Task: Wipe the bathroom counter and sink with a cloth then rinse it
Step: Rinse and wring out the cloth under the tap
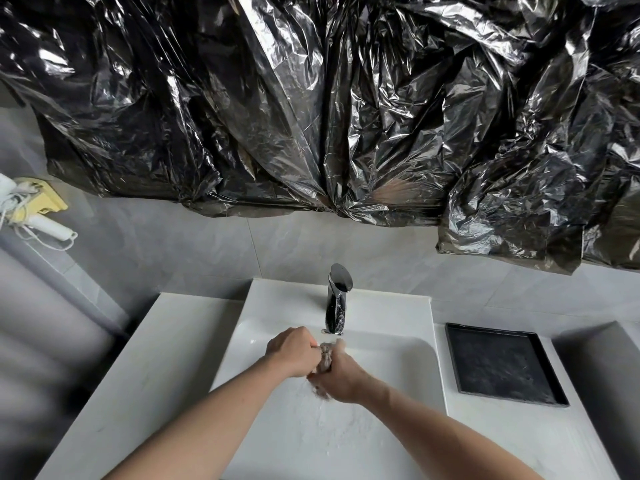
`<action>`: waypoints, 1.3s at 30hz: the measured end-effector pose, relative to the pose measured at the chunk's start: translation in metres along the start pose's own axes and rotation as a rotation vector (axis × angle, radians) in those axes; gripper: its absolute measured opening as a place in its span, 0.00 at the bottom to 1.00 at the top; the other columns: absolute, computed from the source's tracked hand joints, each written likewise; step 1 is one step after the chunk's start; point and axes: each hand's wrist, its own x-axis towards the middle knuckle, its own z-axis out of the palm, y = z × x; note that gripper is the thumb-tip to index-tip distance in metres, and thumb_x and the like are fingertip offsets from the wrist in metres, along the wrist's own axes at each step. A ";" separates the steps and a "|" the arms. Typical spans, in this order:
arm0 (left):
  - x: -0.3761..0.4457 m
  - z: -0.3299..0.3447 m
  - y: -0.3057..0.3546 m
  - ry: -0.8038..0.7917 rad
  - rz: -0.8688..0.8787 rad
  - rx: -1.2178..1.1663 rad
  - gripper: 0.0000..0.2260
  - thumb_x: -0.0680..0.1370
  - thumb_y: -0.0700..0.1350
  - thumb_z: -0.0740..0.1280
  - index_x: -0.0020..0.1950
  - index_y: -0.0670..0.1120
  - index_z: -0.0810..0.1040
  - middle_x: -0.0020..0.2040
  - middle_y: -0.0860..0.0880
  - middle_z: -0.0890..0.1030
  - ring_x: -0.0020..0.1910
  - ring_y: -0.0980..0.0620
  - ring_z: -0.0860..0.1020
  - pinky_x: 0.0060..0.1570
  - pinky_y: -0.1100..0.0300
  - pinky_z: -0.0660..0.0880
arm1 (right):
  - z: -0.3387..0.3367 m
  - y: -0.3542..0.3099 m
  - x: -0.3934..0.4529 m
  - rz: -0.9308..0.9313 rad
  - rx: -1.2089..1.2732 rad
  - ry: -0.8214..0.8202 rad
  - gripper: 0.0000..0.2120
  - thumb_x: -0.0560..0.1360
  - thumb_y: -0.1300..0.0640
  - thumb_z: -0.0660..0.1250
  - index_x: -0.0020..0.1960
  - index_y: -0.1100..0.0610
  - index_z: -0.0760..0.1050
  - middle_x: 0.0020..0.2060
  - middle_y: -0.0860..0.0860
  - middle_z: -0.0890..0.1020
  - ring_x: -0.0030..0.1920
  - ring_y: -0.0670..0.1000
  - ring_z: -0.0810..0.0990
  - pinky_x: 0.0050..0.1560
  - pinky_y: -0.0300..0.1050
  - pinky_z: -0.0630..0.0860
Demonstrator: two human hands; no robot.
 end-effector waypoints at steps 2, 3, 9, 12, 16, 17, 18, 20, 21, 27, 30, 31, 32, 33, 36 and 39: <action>-0.002 0.001 -0.004 0.006 -0.021 -0.002 0.08 0.68 0.47 0.61 0.33 0.45 0.76 0.32 0.48 0.77 0.36 0.42 0.74 0.30 0.59 0.65 | -0.003 -0.001 0.006 0.034 0.089 0.063 0.23 0.71 0.57 0.72 0.56 0.56 0.60 0.41 0.49 0.80 0.42 0.50 0.79 0.39 0.40 0.72; -0.003 0.004 -0.007 0.025 -0.020 -0.030 0.08 0.69 0.48 0.61 0.34 0.46 0.76 0.32 0.49 0.77 0.37 0.43 0.75 0.30 0.58 0.67 | -0.008 0.001 0.009 0.034 0.078 0.098 0.20 0.71 0.57 0.73 0.55 0.55 0.63 0.40 0.47 0.78 0.43 0.49 0.78 0.40 0.39 0.71; -0.011 0.020 -0.028 0.108 0.300 -0.077 0.26 0.74 0.46 0.62 0.71 0.64 0.66 0.66 0.65 0.71 0.52 0.58 0.78 0.56 0.56 0.76 | -0.027 0.015 0.009 0.174 0.170 -0.079 0.08 0.72 0.55 0.72 0.37 0.51 0.74 0.27 0.44 0.72 0.26 0.44 0.69 0.28 0.38 0.69; -0.011 0.023 -0.027 0.117 0.432 0.099 0.29 0.75 0.41 0.58 0.73 0.64 0.63 0.69 0.62 0.71 0.59 0.53 0.77 0.57 0.54 0.76 | -0.030 0.010 0.009 0.232 0.202 -0.193 0.13 0.70 0.57 0.76 0.36 0.51 0.72 0.25 0.43 0.72 0.29 0.45 0.69 0.31 0.38 0.70; 0.000 0.019 -0.015 0.226 0.323 0.186 0.11 0.74 0.45 0.57 0.50 0.51 0.77 0.49 0.50 0.83 0.48 0.42 0.79 0.46 0.51 0.75 | -0.021 -0.003 0.014 0.178 -0.109 -0.171 0.10 0.73 0.61 0.69 0.36 0.52 0.73 0.32 0.48 0.76 0.30 0.48 0.73 0.28 0.38 0.71; 0.002 0.017 -0.010 0.227 0.306 0.206 0.09 0.74 0.45 0.58 0.46 0.48 0.77 0.46 0.48 0.83 0.47 0.41 0.79 0.44 0.52 0.74 | -0.020 -0.006 0.014 0.155 -0.195 -0.123 0.09 0.73 0.59 0.65 0.35 0.52 0.71 0.35 0.51 0.77 0.32 0.52 0.76 0.28 0.40 0.71; 0.004 0.015 -0.005 0.211 0.274 0.213 0.09 0.74 0.45 0.59 0.44 0.47 0.78 0.45 0.47 0.83 0.47 0.40 0.79 0.42 0.54 0.72 | -0.018 -0.007 0.016 0.132 -0.265 -0.067 0.07 0.72 0.56 0.62 0.35 0.53 0.69 0.38 0.54 0.79 0.37 0.56 0.78 0.31 0.42 0.71; 0.007 0.010 0.003 0.154 0.151 0.168 0.09 0.73 0.46 0.60 0.44 0.46 0.80 0.46 0.45 0.83 0.47 0.39 0.79 0.42 0.56 0.70 | -0.015 -0.006 0.020 0.096 -0.326 0.031 0.06 0.68 0.52 0.58 0.37 0.54 0.69 0.45 0.57 0.83 0.46 0.61 0.81 0.40 0.43 0.72; 0.009 0.009 0.006 0.123 0.076 0.120 0.10 0.73 0.47 0.61 0.45 0.46 0.81 0.47 0.45 0.84 0.47 0.39 0.79 0.42 0.57 0.71 | -0.013 -0.006 0.021 0.082 -0.330 0.065 0.06 0.69 0.51 0.59 0.40 0.53 0.71 0.47 0.56 0.84 0.49 0.61 0.82 0.42 0.44 0.72; 0.020 0.007 -0.003 0.020 -0.107 -0.474 0.10 0.72 0.49 0.61 0.42 0.50 0.81 0.42 0.49 0.85 0.40 0.46 0.85 0.36 0.53 0.83 | -0.019 0.001 0.028 -0.077 -0.124 0.121 0.10 0.70 0.53 0.71 0.32 0.44 0.74 0.29 0.43 0.78 0.35 0.45 0.79 0.37 0.40 0.71; 0.017 0.008 -0.010 0.079 -0.019 -0.650 0.06 0.75 0.43 0.67 0.48 0.51 0.82 0.46 0.52 0.84 0.41 0.48 0.84 0.36 0.56 0.80 | -0.024 0.011 0.026 -0.025 0.168 0.101 0.07 0.73 0.53 0.76 0.37 0.51 0.80 0.32 0.47 0.83 0.31 0.41 0.79 0.36 0.45 0.77; 0.015 0.006 -0.013 0.140 0.017 -0.642 0.07 0.75 0.42 0.68 0.50 0.52 0.81 0.48 0.55 0.84 0.42 0.51 0.83 0.40 0.58 0.79 | -0.025 0.010 0.024 0.004 0.255 0.076 0.09 0.74 0.50 0.75 0.42 0.55 0.81 0.35 0.51 0.84 0.33 0.43 0.81 0.34 0.43 0.78; 0.013 0.004 -0.015 0.215 0.049 -0.601 0.10 0.75 0.41 0.68 0.52 0.54 0.80 0.51 0.57 0.82 0.44 0.55 0.82 0.45 0.61 0.76 | -0.026 0.010 0.023 0.049 0.310 0.052 0.13 0.74 0.47 0.74 0.46 0.57 0.81 0.36 0.52 0.85 0.34 0.46 0.83 0.34 0.42 0.78; 0.010 0.000 -0.015 0.298 0.082 -0.548 0.13 0.74 0.40 0.68 0.55 0.55 0.78 0.54 0.59 0.81 0.45 0.60 0.81 0.47 0.63 0.75 | -0.026 0.008 0.021 0.097 0.336 0.030 0.17 0.73 0.44 0.74 0.48 0.58 0.82 0.37 0.52 0.85 0.35 0.48 0.83 0.35 0.41 0.78; -0.002 -0.024 -0.003 0.484 0.272 -0.457 0.25 0.73 0.38 0.63 0.66 0.58 0.73 0.63 0.63 0.73 0.57 0.63 0.77 0.53 0.64 0.75 | -0.024 0.006 0.021 0.151 0.399 -0.009 0.12 0.73 0.46 0.72 0.49 0.54 0.82 0.40 0.50 0.85 0.37 0.49 0.81 0.37 0.41 0.77; -0.012 -0.047 0.022 0.448 0.505 -0.252 0.34 0.71 0.36 0.61 0.76 0.58 0.65 0.75 0.64 0.63 0.73 0.64 0.64 0.71 0.66 0.63 | -0.019 -0.001 0.021 0.192 0.451 -0.063 0.03 0.74 0.51 0.73 0.43 0.50 0.81 0.37 0.46 0.82 0.38 0.49 0.81 0.42 0.43 0.79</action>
